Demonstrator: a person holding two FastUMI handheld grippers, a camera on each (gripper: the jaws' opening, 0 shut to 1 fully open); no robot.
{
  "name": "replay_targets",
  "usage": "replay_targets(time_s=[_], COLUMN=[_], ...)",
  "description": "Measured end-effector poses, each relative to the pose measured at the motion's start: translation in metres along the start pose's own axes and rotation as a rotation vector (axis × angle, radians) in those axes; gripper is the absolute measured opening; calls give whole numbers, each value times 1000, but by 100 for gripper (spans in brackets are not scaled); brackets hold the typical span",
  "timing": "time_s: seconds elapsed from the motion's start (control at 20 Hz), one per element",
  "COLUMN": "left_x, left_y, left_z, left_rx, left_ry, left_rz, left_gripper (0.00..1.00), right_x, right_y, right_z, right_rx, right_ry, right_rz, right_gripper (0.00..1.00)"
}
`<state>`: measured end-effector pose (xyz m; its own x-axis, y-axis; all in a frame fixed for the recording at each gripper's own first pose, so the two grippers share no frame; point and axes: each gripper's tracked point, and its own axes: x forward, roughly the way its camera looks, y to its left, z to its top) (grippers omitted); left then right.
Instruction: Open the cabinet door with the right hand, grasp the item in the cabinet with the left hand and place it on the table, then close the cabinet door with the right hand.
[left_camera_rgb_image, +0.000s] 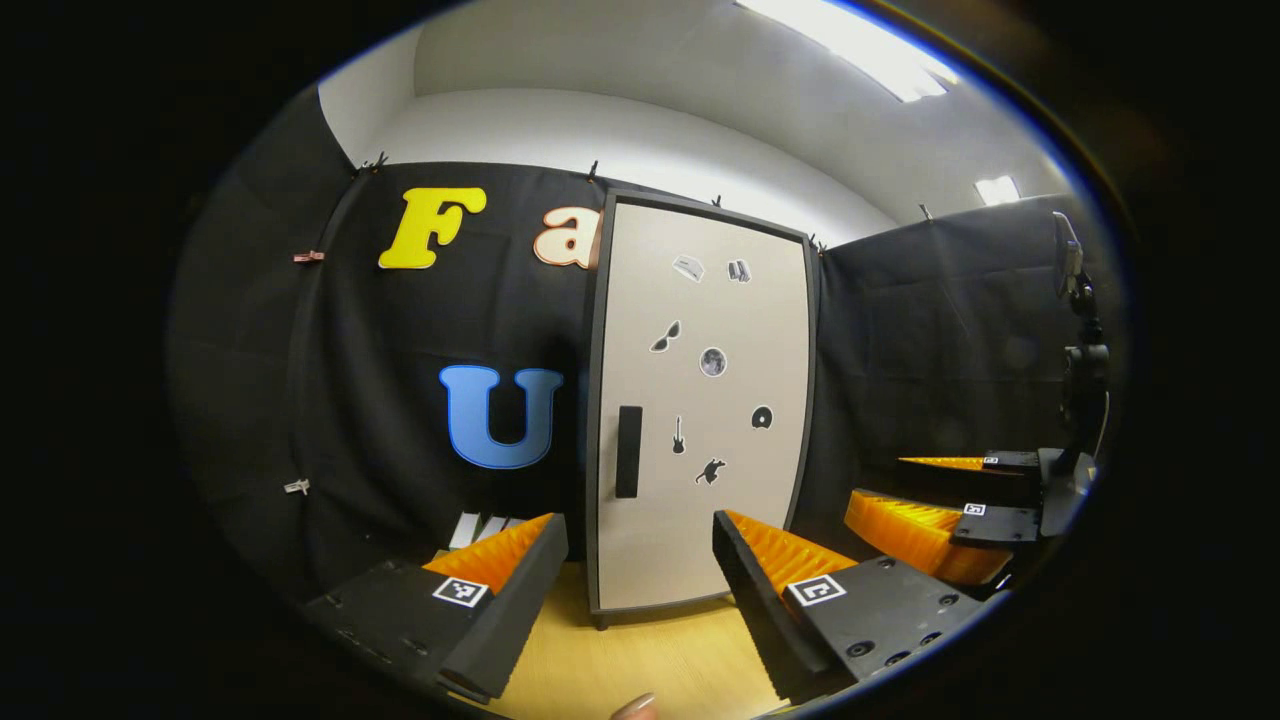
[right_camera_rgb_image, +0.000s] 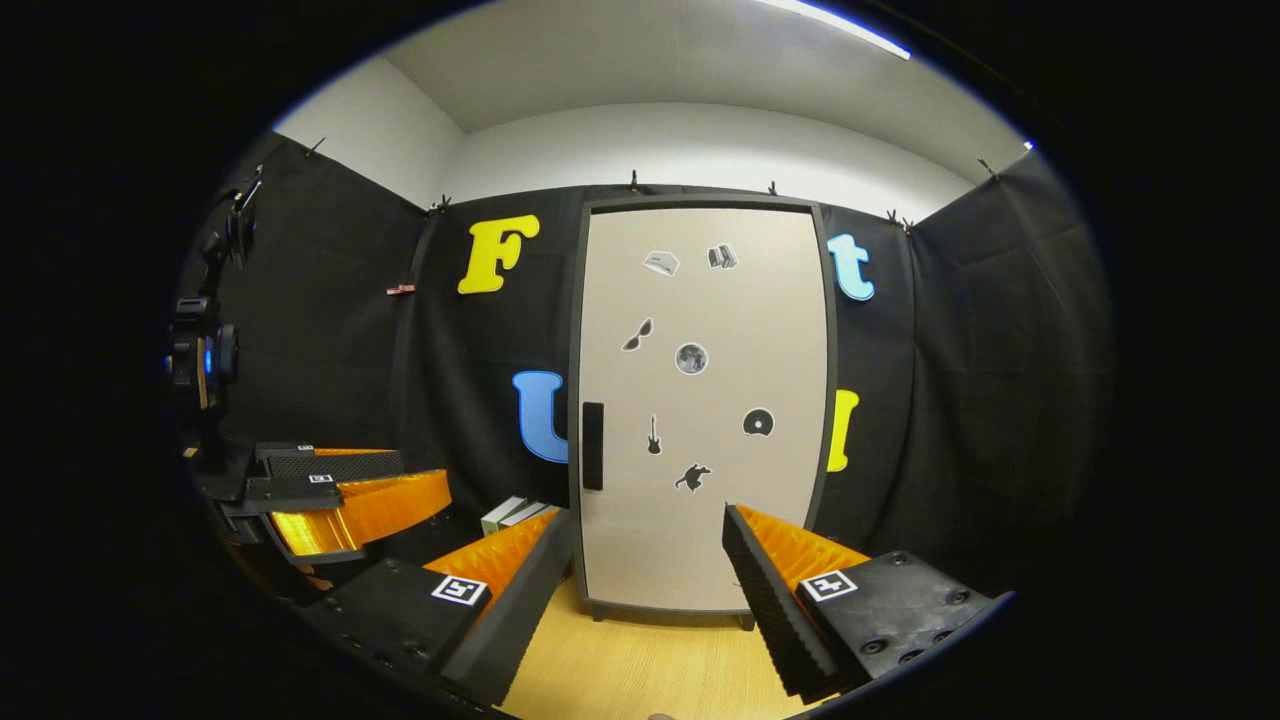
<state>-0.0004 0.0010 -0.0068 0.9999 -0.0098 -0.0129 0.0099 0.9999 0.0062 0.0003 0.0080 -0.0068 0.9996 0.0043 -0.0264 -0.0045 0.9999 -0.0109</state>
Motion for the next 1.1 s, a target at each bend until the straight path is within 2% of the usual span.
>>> replay_targets(time_s=[0.45,0.85,1.1], left_x=[-5,-20,-24], left_y=[8,24,27], left_z=[2,-5,-17], left_rx=[11,39,33], left_ry=[-8,8,25], left_rz=[-2,-18,-39], left_gripper=[93,93,93], right_x=[6,16,31], right_y=[12,30,51], right_z=[-4,-13,-26], right_rx=[-18,-6,16], right_ry=[16,17,38], right_rz=[6,-22,10], right_gripper=[98,97,98])
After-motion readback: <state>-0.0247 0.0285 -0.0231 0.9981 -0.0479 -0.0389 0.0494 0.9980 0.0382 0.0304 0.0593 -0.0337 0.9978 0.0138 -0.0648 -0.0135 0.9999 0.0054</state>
